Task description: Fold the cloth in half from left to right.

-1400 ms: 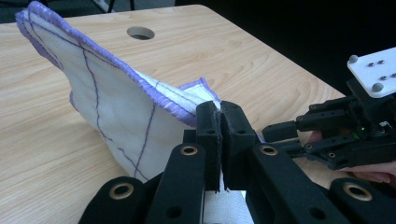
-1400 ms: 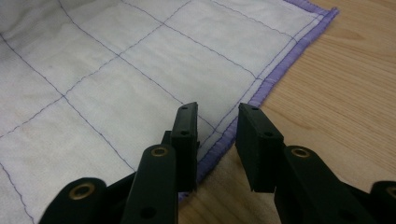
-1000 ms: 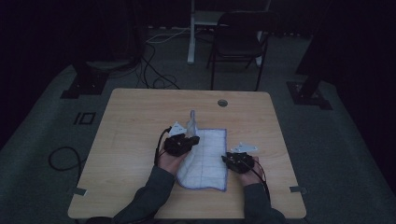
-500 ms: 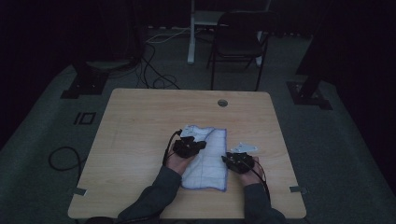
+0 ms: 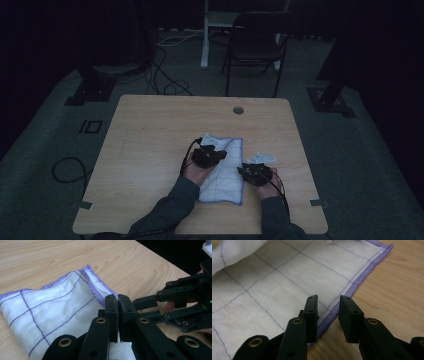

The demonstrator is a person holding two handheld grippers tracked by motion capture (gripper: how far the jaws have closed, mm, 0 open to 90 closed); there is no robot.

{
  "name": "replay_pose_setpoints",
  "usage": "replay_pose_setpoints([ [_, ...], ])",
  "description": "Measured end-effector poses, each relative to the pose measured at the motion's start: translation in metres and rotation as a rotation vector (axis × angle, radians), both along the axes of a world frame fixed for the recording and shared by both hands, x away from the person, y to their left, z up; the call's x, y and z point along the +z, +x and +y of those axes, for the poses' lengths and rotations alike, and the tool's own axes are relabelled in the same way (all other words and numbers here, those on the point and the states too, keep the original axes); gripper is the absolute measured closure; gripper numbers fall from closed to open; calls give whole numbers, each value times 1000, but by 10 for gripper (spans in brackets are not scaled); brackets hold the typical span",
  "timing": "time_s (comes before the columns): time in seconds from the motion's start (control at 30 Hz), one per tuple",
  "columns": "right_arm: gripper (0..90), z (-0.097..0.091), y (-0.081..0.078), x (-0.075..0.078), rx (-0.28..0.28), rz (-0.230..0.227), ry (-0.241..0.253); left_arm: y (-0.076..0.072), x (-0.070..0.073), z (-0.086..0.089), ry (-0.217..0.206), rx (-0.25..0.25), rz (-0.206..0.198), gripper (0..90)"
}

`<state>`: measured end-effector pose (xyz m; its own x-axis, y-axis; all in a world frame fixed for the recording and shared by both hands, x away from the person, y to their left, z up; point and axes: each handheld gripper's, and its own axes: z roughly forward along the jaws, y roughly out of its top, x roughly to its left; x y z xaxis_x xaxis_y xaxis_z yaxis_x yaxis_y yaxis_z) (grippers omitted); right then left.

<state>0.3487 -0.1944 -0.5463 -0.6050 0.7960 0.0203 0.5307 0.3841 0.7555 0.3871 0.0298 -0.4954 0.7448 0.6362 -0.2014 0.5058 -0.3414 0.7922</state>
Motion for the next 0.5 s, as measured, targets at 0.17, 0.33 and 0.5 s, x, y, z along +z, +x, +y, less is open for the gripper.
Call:
replay_pose_setpoints([
  [0.17, 693, 0, 0, 0, 0, -3, -2, 0, 4, -8, -11, -7, -10, 875],
  [0.33, 693, 0, 0, 0, 1, -1, -2, 2, -2, -15, 10, -25, 11, 869],
  [0.5, 692, 0, 0, 0, 1, -1, 0, 1, -7, -16, 17, -44, 38, 783],
])
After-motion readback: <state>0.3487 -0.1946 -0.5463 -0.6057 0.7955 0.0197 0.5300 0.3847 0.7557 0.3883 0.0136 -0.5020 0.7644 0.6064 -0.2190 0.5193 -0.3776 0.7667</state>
